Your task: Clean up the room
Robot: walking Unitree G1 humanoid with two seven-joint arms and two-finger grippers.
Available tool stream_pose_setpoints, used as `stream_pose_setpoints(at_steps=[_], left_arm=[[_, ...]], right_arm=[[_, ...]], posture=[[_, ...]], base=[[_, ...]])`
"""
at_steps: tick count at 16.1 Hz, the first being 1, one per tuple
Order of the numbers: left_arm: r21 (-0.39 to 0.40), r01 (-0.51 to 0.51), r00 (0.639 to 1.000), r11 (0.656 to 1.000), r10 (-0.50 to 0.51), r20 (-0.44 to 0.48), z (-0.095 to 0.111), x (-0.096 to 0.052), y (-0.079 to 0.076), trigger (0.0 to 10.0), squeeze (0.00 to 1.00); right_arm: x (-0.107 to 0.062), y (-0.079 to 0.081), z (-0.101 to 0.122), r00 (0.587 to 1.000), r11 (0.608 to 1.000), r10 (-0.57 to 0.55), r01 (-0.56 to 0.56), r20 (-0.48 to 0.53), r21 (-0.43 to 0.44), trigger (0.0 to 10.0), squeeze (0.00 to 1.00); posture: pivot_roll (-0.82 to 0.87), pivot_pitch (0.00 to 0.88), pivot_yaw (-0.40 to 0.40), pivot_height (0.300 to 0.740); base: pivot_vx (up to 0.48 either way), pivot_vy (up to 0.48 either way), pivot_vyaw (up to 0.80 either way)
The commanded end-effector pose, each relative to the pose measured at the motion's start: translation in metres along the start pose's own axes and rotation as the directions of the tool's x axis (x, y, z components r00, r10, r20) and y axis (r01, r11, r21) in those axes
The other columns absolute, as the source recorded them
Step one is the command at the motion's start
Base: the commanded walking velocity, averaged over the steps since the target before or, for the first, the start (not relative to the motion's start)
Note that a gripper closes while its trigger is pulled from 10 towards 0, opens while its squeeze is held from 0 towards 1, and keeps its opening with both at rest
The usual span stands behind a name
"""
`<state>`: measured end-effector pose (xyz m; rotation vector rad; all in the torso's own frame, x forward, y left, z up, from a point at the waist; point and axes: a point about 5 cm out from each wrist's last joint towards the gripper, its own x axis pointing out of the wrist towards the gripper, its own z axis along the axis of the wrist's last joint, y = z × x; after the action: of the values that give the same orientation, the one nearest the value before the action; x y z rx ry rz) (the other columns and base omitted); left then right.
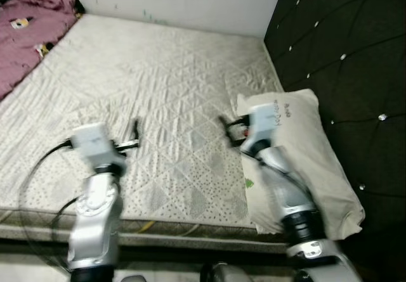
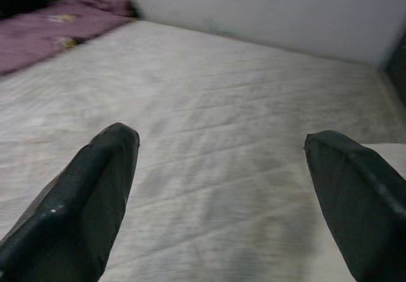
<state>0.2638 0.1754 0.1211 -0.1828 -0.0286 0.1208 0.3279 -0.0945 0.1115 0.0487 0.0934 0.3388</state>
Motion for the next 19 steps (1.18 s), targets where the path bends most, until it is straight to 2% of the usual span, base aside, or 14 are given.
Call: stream_pose_setpoints(at_steps=[1, 2, 3, 6, 9, 19], left_arm=[[-0.01, 0.02, 1.0, 1.0, -0.02, -0.009, -0.0011, -0.0002, -0.0058, 10.0, 0.0], [-0.007, 0.024, 1.0, 1.0, -0.024, -0.01, -0.001, 0.0002, -0.0067, 10.0, 0.0], [-0.006, 0.025, 1.0, 1.0, -0.025, -0.011, -0.001, 0.0003, -0.0073, 10.0, 0.0], [-0.011, 0.02, 1.0, 1.0, -0.02, -0.013, -0.0014, 0.0008, -0.0071, 10.0, 0.0], [-0.021, 0.017, 1.0, 1.0, -0.017, -0.008, -0.0009, 0.0009, -0.0076, 10.0, 0.0], [-0.052, 0.01, 1.0, 0.999, -0.01, -0.007, -0.0001, 0.0026, -0.0086, 10.0, 0.0]], right_arm=[[0.0006, -0.0109, 0.0015, 0.999, 0.999, -0.046, 0.047, -0.017, 0.013, 10.0, 0.0], [0.0013, -0.0133, 0.0023, 0.998, 0.997, -0.058, 0.057, -0.014, -0.05, 10.0, 0.0], [0.0013, -0.0124, 0.0018, 0.999, 0.997, -0.036, 0.035, -0.014, -0.065, 10.0, 0.0], [0.0009, -0.0095, 0.0005, 1.0, 1.0, -0.006, 0.006, -0.018, -0.025, 10.0, 0.0], [0.0015, -0.0084, 0.0013, 1.0, 1.0, 0.001, -0.002, -0.011, -0.013, 10.0, 0.0], [0.0015, -0.0068, 0.0013, 0.999, 0.999, 0.033, -0.034, -0.015, -0.013, 10.0, 0.0]], posture=[[-0.02, 0.0, -0.071, 0.74], [-0.02, 0.0, -0.071, 0.74], [-0.02, 0.0, -0.071, 0.74], [-0.02, 0.0, -0.074, 0.74], [-0.02, 0.0, -0.076, 0.74], [-0.03, 0.0, -0.08, 0.74]], base=[[0.0, 0.0, 0.0], [0.0, 0.48, 0.0], [0.0, 0.48, 0.0], [0.0, 0.48, 0.0], [0.0, 0.48, -0.76], [0.0, 0.48, 0.0]])
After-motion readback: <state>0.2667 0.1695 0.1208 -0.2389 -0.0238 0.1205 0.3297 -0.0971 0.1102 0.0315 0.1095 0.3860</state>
